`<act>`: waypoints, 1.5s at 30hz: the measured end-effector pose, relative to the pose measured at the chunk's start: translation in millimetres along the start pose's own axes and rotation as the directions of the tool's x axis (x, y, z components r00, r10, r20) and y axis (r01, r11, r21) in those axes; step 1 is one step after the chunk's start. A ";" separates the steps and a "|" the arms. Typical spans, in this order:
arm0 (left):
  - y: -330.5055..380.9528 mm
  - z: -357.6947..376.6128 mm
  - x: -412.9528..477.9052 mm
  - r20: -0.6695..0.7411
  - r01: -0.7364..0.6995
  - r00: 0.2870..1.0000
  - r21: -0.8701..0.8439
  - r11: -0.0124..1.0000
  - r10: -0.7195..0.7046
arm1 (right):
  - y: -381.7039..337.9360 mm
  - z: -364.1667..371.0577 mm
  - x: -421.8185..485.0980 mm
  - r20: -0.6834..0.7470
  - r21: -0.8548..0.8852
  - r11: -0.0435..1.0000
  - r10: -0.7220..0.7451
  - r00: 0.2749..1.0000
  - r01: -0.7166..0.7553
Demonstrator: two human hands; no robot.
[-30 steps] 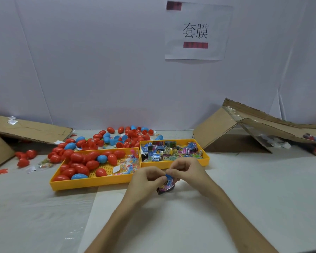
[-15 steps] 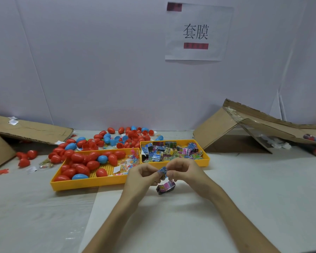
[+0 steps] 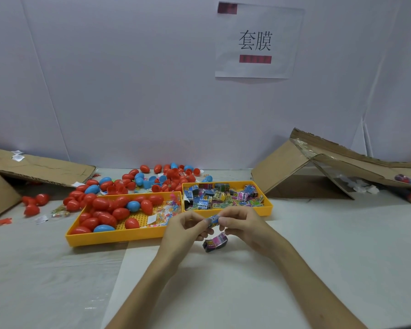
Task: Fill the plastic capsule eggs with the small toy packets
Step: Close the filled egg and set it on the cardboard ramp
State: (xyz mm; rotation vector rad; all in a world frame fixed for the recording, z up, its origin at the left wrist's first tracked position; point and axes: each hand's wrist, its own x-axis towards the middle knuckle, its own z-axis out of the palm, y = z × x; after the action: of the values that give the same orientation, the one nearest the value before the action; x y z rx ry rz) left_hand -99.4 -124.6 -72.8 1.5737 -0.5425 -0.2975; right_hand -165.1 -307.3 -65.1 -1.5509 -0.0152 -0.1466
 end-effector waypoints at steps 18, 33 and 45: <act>1.3 -2.4 0.0 0.001 0.023 1.000 -0.016 1.000 -0.023 | -1.8 2.0 -0.5 0.048 0.059 0.998 0.034 0.998 -0.037; 1.5 0.7 -0.1 -0.042 -0.045 0.998 0.072 0.996 0.048 | -5.6 3.0 -3.6 0.044 0.097 0.994 0.045 0.998 -0.049; 4.6 2.2 -2.4 -0.089 -0.172 0.978 0.172 0.970 0.190 | -6.4 0.8 -5.9 0.084 0.114 0.987 0.104 0.991 -0.113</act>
State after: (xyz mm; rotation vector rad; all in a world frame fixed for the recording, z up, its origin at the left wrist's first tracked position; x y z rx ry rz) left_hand -103.2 -125.3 -68.7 1.6743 -0.6368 -0.0313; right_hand -171.6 -306.1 -59.3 -1.4340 -0.0010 0.0015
